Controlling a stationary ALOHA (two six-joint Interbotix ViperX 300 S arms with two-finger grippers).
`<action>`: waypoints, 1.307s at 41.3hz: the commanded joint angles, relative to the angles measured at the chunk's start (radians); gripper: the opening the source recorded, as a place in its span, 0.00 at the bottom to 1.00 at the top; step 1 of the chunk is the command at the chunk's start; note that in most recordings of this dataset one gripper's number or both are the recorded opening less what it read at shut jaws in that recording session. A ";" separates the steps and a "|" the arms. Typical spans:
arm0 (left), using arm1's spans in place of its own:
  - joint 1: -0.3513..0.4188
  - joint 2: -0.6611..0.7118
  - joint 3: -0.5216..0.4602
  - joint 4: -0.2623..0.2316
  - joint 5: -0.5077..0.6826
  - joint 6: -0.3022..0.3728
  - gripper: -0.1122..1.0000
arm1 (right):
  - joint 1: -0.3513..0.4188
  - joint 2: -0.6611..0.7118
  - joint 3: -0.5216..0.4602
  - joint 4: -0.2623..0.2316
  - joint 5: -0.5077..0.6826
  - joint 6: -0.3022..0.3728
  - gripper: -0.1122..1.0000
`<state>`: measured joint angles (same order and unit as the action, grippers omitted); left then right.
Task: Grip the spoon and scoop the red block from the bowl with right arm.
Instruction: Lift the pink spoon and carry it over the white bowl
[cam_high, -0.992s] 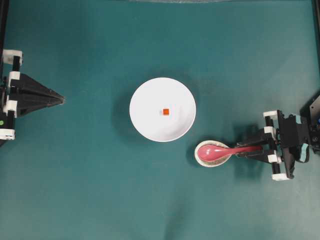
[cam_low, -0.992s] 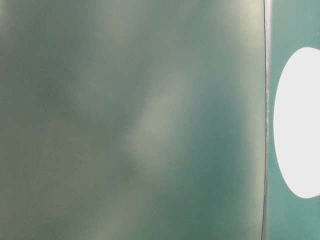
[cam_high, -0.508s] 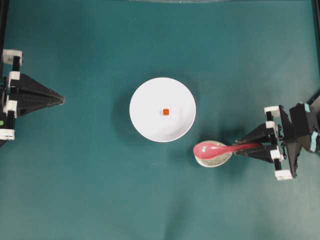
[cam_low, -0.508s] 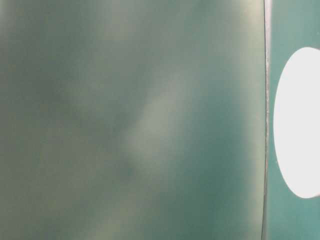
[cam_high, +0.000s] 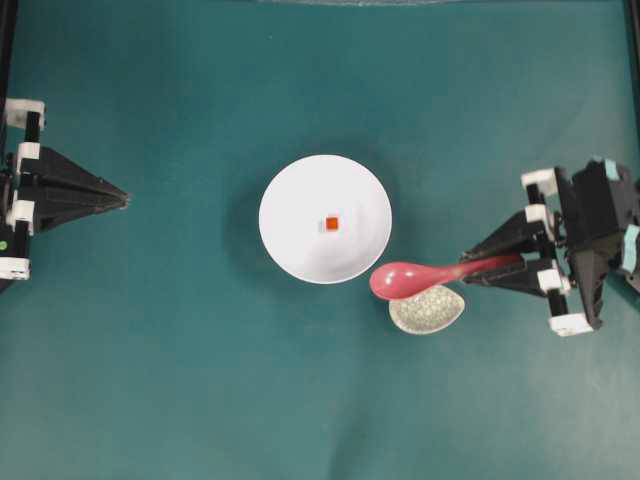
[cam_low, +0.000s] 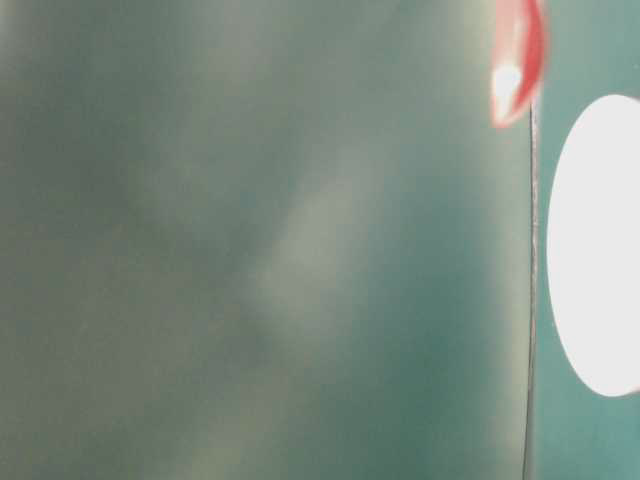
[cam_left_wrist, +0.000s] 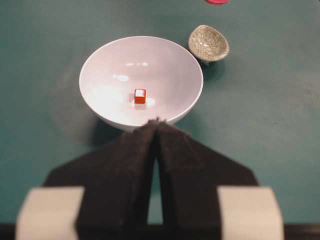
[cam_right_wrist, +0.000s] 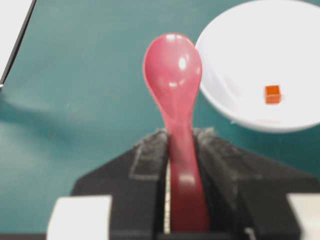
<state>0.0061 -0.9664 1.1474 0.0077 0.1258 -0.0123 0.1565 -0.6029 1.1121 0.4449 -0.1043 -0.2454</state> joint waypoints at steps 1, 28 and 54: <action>0.002 0.009 -0.028 0.002 -0.012 0.002 0.10 | -0.057 -0.021 -0.069 -0.009 0.095 -0.017 0.32; 0.002 0.009 -0.026 0.002 -0.012 0.002 0.10 | -0.261 0.094 -0.345 -0.011 0.526 -0.008 0.32; 0.002 0.011 -0.025 0.002 -0.012 0.000 0.10 | -0.307 0.408 -0.612 -0.132 0.798 0.107 0.32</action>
<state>0.0046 -0.9633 1.1459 0.0061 0.1243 -0.0123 -0.1473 -0.2040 0.5553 0.3344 0.6581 -0.1457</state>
